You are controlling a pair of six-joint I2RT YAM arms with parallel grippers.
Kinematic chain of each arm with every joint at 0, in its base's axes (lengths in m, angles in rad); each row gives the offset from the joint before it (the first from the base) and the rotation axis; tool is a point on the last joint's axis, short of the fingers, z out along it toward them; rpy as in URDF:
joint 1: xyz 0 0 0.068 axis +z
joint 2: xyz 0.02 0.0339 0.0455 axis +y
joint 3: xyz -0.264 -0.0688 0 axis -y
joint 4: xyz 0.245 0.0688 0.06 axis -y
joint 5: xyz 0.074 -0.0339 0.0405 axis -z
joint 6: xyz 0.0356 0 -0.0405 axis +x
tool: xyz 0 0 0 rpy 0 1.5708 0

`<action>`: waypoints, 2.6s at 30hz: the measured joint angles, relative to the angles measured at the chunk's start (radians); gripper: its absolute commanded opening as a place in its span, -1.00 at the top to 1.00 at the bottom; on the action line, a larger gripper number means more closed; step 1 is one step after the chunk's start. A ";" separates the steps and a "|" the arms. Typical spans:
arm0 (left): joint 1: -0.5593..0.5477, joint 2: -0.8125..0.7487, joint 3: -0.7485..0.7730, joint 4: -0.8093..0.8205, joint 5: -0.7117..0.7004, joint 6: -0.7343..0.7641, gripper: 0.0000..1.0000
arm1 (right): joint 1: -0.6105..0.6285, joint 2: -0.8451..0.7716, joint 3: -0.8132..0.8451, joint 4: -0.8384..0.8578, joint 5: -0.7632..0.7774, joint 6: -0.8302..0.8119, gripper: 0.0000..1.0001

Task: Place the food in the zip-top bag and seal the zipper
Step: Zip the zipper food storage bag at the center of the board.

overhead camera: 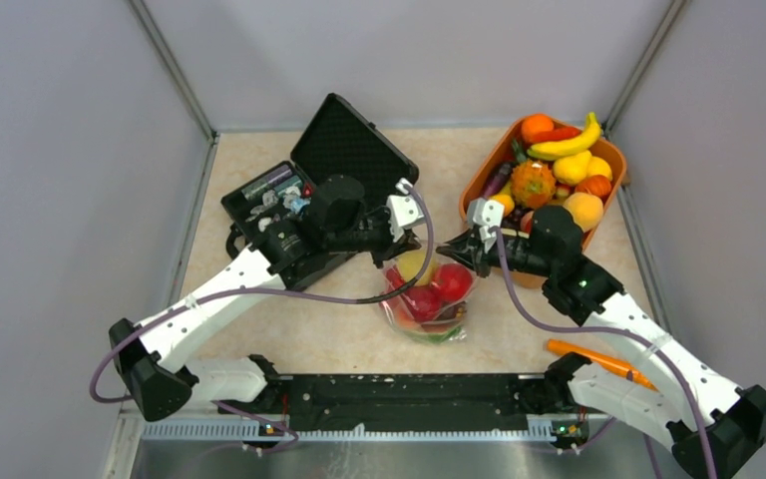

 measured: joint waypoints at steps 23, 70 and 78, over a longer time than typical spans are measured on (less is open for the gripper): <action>0.025 -0.078 -0.085 0.010 -0.140 0.006 1.00 | 0.000 -0.009 0.015 0.006 -0.031 0.012 -0.27; 0.029 -0.114 -0.089 0.020 -0.047 -0.040 1.00 | 0.038 0.284 0.228 -0.041 -0.166 -0.125 0.55; 0.030 -0.108 -0.089 0.021 -0.050 -0.040 1.00 | 0.043 0.280 0.212 -0.017 -0.135 -0.118 1.00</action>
